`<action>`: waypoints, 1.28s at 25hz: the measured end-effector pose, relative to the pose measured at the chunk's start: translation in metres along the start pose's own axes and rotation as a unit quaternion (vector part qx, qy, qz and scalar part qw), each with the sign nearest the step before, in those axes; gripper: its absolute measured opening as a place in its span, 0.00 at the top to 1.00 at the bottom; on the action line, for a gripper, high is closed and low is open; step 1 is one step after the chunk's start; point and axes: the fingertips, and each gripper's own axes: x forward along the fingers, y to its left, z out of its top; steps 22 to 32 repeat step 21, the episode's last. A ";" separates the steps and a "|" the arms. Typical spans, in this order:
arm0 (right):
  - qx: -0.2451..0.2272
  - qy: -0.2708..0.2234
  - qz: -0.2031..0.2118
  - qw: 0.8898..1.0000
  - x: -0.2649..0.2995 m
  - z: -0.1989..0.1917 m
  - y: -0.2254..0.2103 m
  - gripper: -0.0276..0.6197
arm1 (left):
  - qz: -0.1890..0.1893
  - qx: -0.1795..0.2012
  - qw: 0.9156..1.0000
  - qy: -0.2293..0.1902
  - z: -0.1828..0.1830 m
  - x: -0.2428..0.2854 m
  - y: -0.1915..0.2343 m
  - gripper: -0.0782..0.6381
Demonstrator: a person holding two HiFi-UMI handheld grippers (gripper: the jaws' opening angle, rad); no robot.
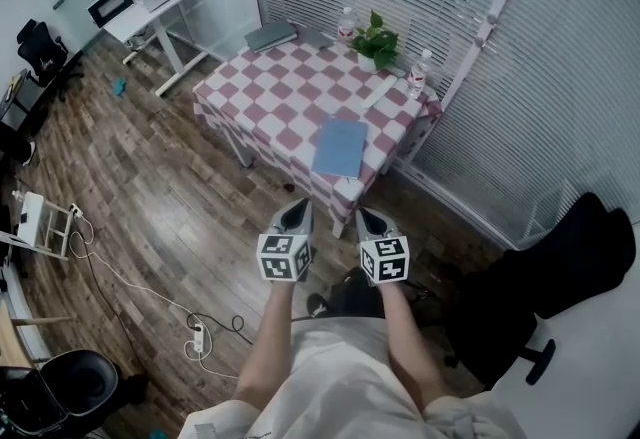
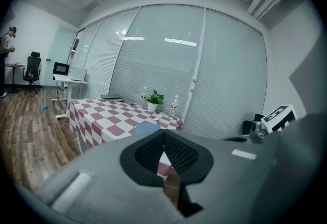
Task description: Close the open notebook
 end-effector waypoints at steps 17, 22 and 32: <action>-0.001 -0.001 0.001 1.000 0.001 -0.002 -0.009 0.95 | 0.005 -0.002 1.000 -0.001 0.000 0.005 -0.001 0.88; -0.003 -0.002 0.003 1.000 0.005 0.001 -0.008 0.96 | 0.005 -0.001 1.000 -0.001 0.002 0.008 0.001 0.88; -0.003 -0.002 0.003 1.000 0.005 0.001 -0.008 0.96 | 0.005 -0.001 1.000 -0.001 0.002 0.008 0.001 0.88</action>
